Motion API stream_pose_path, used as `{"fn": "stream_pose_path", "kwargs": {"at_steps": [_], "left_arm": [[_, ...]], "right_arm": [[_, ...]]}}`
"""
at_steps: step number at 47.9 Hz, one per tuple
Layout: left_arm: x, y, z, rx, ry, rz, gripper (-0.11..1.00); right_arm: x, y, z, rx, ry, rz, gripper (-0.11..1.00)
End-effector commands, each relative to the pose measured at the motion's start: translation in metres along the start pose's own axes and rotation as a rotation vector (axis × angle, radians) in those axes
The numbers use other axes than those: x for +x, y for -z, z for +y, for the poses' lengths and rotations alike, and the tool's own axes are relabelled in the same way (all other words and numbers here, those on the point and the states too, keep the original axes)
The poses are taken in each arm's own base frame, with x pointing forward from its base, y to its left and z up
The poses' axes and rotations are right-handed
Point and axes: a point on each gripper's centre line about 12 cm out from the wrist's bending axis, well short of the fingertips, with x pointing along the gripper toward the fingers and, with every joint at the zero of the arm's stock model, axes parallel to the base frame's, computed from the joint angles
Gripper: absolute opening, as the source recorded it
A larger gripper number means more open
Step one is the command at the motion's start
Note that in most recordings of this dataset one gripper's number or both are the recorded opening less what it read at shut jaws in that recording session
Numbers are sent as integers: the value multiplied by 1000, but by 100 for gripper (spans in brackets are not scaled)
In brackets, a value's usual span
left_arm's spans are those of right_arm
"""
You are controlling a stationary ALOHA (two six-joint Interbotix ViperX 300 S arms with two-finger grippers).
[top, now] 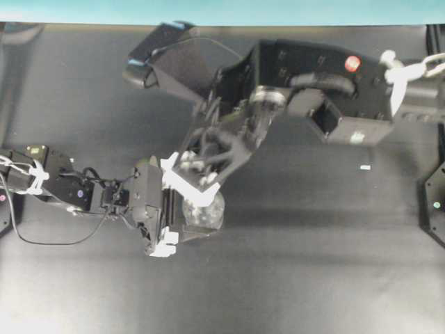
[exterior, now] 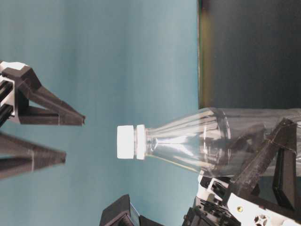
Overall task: Open the bottle cap by holding the bottle with the left arm and twisting the cap with the right arm.
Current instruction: 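Open the right gripper and rotate it back away from the cap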
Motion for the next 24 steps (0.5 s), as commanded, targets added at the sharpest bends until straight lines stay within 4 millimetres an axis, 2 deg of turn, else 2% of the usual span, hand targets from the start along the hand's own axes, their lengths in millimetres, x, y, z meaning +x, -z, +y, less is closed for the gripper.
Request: {"fn": "stream_pose_path", "kwargs": {"at_steps": [1,13,24], "left_arm": [[3,-6,-4,2,11,-19,81],[2,-6,-4,2,11,-19,81],[2,-6,-3,7,11,-18,81]], "right_arm": [[1,25,32,-17,-30,15,78],[22,27,32,102,15,60,78],[34,24,23,119,49,80,78]]}}
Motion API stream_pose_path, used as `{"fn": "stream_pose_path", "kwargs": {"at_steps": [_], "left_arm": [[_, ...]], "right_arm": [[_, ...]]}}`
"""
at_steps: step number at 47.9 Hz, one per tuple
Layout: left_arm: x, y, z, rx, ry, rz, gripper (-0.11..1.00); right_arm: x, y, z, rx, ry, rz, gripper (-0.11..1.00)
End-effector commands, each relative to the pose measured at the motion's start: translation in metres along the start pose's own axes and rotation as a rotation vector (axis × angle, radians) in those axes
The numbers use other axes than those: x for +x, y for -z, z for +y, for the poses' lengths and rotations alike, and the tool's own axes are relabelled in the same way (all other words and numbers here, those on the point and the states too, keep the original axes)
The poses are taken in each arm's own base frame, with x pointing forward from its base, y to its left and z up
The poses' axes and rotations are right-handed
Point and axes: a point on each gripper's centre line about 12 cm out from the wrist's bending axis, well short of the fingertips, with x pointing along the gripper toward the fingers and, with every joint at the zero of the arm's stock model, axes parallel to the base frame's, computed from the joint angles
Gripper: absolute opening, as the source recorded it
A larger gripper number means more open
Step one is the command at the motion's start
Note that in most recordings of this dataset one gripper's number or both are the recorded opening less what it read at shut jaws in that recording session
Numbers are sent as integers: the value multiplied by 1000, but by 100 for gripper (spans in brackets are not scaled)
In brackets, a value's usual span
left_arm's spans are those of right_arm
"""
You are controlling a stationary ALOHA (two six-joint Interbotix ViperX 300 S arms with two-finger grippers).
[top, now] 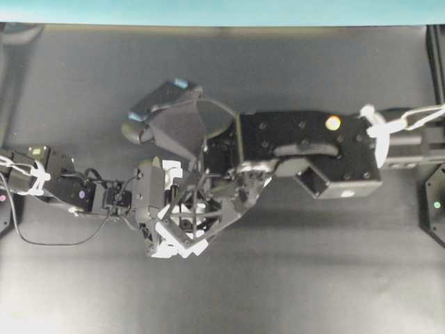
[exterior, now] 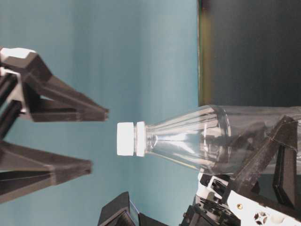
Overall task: Open the bottle cap by holding the bottle with the left arm and twisting the cap with the right arm.
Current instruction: 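Open the right gripper and rotate it back away from the cap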
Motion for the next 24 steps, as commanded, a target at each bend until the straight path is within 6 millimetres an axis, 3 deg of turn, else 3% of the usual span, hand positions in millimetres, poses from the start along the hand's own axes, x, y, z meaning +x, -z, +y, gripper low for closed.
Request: {"fn": "stream_pose_path", "kwargs": {"at_steps": [1,13,24], "left_arm": [[1,-4,-3,6,9,-15,81],[1,-4,-3,5,8,-15,81],[1,-4,-3,6,9,-15,81]], "right_arm": [[0,-6,-6,23,9,-2,78],[0,-15,-15,40,30,-12,78],[13,-20,-17,42,51,-4,78]]}}
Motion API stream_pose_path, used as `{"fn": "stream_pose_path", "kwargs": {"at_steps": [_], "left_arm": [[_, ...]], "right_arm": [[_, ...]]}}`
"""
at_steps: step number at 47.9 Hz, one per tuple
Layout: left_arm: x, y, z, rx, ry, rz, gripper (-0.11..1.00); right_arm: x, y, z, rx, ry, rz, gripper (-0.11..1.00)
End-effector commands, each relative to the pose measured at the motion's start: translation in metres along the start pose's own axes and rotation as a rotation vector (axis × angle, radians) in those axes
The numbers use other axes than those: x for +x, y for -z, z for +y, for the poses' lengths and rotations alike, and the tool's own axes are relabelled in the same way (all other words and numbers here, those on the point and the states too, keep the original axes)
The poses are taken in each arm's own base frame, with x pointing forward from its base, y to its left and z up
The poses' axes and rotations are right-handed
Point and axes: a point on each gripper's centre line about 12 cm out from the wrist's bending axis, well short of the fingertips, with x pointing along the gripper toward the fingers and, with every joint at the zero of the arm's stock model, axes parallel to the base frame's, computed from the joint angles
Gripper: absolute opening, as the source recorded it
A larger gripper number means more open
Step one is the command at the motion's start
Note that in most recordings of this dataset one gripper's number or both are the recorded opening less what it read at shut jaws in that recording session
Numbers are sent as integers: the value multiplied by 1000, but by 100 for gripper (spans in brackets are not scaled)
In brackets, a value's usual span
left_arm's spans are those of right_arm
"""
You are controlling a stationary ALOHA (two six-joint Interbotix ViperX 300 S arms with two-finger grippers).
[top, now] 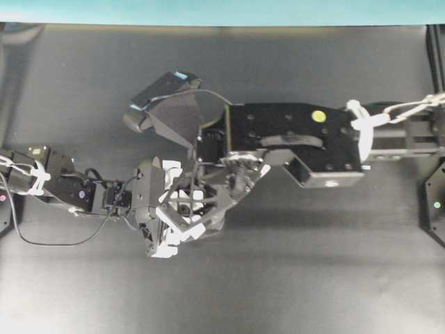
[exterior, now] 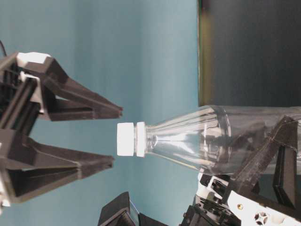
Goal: Open the bottle cap by holding the bottle with the left arm and twisting the cap with the right arm.
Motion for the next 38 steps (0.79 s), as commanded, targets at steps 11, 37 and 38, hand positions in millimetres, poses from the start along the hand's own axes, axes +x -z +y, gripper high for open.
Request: {"fn": "stream_pose_path", "kwargs": {"at_steps": [11,37,38], "left_arm": [[0,-4,-3,5,9,-13,81],[0,-4,-3,5,9,-13,81],[0,-4,-3,5,9,-13,81]], "right_arm": [[3,-12,-8,5,6,-11,78],[5,-9,-5,-10,8,-1,68],[5,-9,-5,-10,8,-1,68]]}}
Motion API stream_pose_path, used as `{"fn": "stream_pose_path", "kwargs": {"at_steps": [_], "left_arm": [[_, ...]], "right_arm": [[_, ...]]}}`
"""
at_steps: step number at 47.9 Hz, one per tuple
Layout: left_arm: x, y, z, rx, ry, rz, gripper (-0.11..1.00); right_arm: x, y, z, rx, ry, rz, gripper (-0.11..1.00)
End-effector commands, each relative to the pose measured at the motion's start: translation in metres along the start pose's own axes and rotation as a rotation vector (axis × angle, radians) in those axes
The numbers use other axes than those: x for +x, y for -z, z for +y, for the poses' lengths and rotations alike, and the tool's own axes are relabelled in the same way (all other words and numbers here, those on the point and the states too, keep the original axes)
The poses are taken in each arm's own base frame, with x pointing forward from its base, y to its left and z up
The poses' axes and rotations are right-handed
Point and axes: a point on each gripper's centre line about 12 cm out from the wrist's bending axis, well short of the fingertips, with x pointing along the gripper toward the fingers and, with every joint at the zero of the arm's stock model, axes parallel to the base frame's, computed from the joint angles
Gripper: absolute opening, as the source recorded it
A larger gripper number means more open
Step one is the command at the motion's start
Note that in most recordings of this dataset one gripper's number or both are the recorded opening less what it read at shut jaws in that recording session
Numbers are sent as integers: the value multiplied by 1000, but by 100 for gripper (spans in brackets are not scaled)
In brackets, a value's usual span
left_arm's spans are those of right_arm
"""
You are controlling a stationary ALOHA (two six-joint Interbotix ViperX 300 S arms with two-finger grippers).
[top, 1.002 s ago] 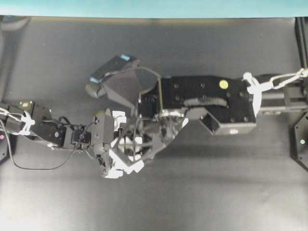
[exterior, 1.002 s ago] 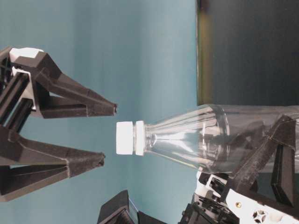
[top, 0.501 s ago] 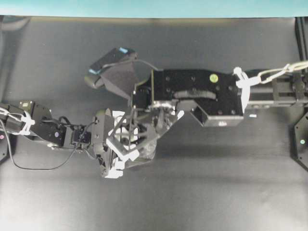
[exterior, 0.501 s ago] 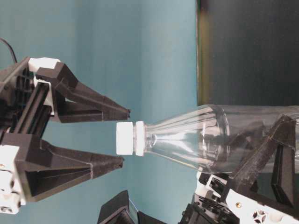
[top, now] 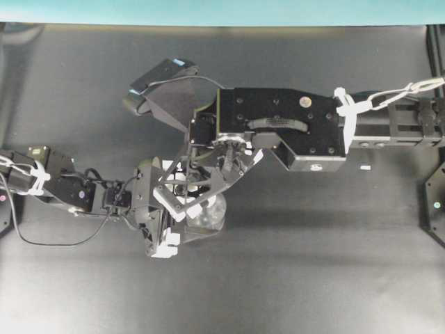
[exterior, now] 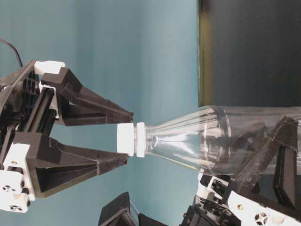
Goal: Open the bottle cap by holding the bottle with the left arm and twisting the cap with the right arm.
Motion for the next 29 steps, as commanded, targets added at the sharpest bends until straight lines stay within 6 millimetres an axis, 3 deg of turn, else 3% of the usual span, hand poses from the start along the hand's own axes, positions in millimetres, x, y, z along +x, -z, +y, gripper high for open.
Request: {"fn": "stream_pose_path", "kwargs": {"at_steps": [1,16,21,26,29], "left_arm": [[0,-3,-3,7,10,-12,81],[0,-3,-3,4,10,-11,81],[0,-3,-3,4,10,-11,81],[0,-3,-3,4,10,-11,81],[0,-3,-3,4,10,-10,81]], "right_arm": [[-3,8,9,-32,-12,-3,68],[-1,10,9,-38,-7,3,66],[-2,12,11,-56,-8,7,58],[-2,14,12,-79,-8,18,38],[-2,16,12,-93,-9,30,37]]}}
